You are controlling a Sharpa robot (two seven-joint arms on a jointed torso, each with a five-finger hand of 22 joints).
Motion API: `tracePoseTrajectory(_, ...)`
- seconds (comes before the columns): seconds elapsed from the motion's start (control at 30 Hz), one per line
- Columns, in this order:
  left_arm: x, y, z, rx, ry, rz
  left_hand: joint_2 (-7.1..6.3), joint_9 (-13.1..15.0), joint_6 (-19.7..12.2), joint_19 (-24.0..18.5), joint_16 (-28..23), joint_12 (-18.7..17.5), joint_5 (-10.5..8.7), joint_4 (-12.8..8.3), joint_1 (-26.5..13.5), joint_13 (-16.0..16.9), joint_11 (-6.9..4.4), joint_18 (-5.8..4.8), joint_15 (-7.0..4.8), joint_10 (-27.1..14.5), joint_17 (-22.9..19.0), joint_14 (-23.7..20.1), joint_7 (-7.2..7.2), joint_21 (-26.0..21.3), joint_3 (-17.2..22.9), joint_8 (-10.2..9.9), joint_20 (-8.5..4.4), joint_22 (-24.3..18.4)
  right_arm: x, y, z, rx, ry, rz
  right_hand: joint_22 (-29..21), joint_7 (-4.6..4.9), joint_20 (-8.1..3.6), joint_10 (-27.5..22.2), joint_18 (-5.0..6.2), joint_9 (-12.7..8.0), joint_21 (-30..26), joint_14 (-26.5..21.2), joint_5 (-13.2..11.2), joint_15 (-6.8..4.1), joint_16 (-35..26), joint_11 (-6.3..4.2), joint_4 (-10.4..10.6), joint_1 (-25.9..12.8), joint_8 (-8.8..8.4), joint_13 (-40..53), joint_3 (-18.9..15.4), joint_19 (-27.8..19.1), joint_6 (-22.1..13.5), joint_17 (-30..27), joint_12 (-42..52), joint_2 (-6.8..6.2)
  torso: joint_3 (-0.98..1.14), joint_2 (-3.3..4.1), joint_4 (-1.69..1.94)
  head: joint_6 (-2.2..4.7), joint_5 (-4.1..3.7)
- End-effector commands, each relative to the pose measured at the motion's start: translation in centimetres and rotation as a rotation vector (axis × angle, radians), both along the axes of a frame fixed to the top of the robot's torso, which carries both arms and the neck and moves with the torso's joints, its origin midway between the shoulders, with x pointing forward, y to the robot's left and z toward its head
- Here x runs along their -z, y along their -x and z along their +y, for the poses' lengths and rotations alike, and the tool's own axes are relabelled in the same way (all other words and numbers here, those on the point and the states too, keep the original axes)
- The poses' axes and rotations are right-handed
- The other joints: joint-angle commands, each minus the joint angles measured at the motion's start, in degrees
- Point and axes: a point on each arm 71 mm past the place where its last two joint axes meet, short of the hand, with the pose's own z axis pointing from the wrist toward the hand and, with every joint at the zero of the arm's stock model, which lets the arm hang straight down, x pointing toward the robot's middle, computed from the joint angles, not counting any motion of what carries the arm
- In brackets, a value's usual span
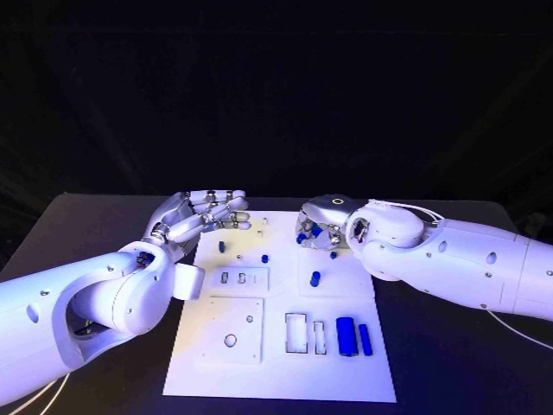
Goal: Assemble the parts on the task board
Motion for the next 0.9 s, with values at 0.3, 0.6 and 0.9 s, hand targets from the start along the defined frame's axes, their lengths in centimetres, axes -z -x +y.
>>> tracePoseTrajectory(0.3,-0.2,0.0,0.1,0.016,0.003,-0.011,-0.08,-0.09,0.31,-0.12,-0.25,-0.36,0.16,-0.18,-0.19,-0.03,0.27,0.06,0.22,0.02,0.0,0.0,0.27,0.39,0.23,-0.4,0.03,0.08,-1.4,0.8,0.6,-0.015,-0.141,-0.119,9.01,-0.3,-0.37,1.12,-0.75,0.9,0.76,2.59,0.0,-0.75,0.34,-0.25,0.06,0.5,0.75,0.28,0.29,2.51,1.37,0.02,0.43,0.43,0.02,0.27,-0.04,0.53,0.22)
tracePoseTrajectory(0.6,-0.1,-0.3,0.7,0.0,-0.002,-0.013,-0.05,-0.08,0.29,-0.26,-0.37,-0.48,0.15,-0.3,-0.13,-0.02,0.28,0.04,0.25,0.01,-0.02,-0.07,0.29,0.47,0.34,-0.49,0.04,0.13,-2.1,0.1,1.9,0.007,-0.204,-0.183,8.96,-0.32,-0.4,1.19,-0.74,0.97,0.73,2.57,-0.01,-0.77,0.33,-0.29,0.02,0.56,0.8,0.3,0.31,2.47,1.48,-0.02,0.41,0.4,0.08,0.55,-0.01,1.02,0.24)
tracePoseTrajectory(0.9,-0.1,-0.3,0.9,-0.006,-0.004,-0.014,-0.04,-0.08,0.3,-0.35,-0.44,-0.52,0.15,-0.34,-0.13,-0.02,0.29,0.02,0.27,0.01,-0.03,-0.13,0.3,0.49,0.39,-0.52,0.06,0.14,-2.1,-0.7,3.4,0.015,-0.208,-0.198,8.93,-0.3,-0.41,1.2,-0.73,0.99,0.71,2.58,-0.01,-0.78,0.37,-0.28,0.02,0.55,0.78,0.31,0.31,2.44,1.47,0.03,0.38,0.35,0.1,0.7,-0.02,1.25,0.42)
